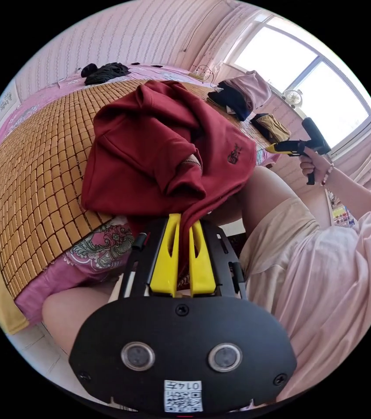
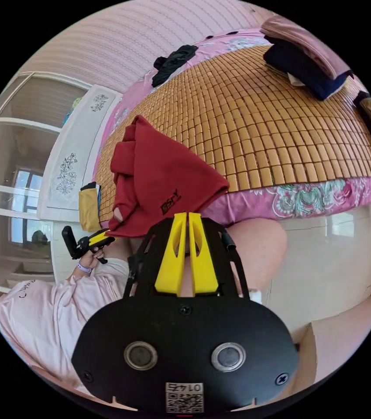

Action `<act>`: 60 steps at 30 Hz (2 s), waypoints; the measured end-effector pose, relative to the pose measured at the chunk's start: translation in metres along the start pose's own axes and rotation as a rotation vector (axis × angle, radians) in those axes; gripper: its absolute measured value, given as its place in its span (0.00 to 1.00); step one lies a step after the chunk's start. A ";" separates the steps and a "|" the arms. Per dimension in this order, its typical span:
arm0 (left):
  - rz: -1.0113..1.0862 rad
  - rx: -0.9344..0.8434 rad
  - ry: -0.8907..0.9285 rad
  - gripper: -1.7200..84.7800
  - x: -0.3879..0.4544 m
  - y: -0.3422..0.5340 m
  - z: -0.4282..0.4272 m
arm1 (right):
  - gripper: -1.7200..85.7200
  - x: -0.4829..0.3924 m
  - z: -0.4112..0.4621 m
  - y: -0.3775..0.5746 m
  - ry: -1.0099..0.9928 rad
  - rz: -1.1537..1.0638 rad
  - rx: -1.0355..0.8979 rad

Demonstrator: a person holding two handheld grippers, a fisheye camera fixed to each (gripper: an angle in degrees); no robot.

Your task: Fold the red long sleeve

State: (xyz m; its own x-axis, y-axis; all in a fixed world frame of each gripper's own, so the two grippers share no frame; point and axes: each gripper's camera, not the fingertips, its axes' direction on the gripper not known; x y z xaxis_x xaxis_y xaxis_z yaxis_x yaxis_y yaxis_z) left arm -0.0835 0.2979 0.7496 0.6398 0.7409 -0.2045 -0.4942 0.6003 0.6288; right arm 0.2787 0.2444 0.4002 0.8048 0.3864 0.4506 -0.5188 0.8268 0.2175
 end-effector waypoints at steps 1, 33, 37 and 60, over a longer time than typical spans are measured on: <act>0.012 -0.020 -0.007 0.04 0.004 -0.004 0.001 | 0.06 0.002 -0.001 0.000 -0.009 0.004 0.012; -0.067 -0.100 -0.102 0.02 0.125 -0.003 -0.038 | 0.03 0.028 -0.101 0.054 -0.072 -0.234 0.185; -0.161 0.190 -0.122 0.01 0.127 0.002 -0.137 | 0.03 0.001 -0.160 0.065 -0.348 -0.354 0.416; 0.426 1.384 -0.730 0.01 0.464 0.106 -0.626 | 0.03 -0.258 -0.547 0.281 -0.607 -1.209 1.233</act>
State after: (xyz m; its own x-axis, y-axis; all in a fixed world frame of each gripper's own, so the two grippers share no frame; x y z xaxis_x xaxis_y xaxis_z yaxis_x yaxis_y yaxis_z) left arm -0.2078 0.8940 0.2515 0.9303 0.2384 0.2787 -0.0775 -0.6151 0.7847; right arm 0.0828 0.6003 -0.1286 0.7981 -0.5410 -0.2650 0.0820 -0.3382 0.9375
